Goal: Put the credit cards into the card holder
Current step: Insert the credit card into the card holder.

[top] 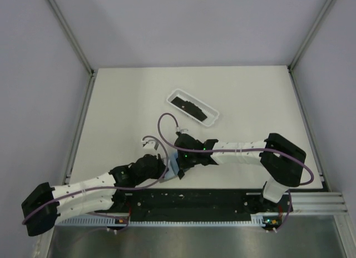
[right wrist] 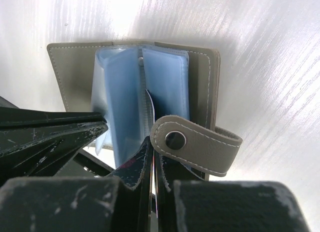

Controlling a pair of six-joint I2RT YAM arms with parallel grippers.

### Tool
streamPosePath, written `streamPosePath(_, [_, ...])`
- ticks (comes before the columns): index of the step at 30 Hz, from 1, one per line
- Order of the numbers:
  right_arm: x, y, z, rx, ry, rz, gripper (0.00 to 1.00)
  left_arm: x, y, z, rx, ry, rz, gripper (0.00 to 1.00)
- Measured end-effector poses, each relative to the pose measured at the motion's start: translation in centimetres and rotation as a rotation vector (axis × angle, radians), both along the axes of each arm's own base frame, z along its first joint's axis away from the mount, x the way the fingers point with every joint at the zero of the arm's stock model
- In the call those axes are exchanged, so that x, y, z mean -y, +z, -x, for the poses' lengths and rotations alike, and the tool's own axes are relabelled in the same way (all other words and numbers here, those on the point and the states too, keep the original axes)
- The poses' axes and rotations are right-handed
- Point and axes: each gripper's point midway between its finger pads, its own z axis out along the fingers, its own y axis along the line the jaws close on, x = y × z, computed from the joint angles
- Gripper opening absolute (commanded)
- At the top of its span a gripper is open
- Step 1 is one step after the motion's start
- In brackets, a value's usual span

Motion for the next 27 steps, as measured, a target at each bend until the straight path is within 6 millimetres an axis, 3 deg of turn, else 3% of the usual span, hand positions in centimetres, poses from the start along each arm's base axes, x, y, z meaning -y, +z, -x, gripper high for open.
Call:
streamPosePath(15, [0.0,0.0,0.0,-0.002,-0.003,-0.001,0.0,-1.9,-0.5,0.6,-0.036,0.069,-0.014,0.0])
streamPosePath(27, [0.0,0.0,0.0,-0.002,-0.003,-0.001,0.0,-1.9,-1.4,0.3,-0.048,0.082,-0.06,0.0])
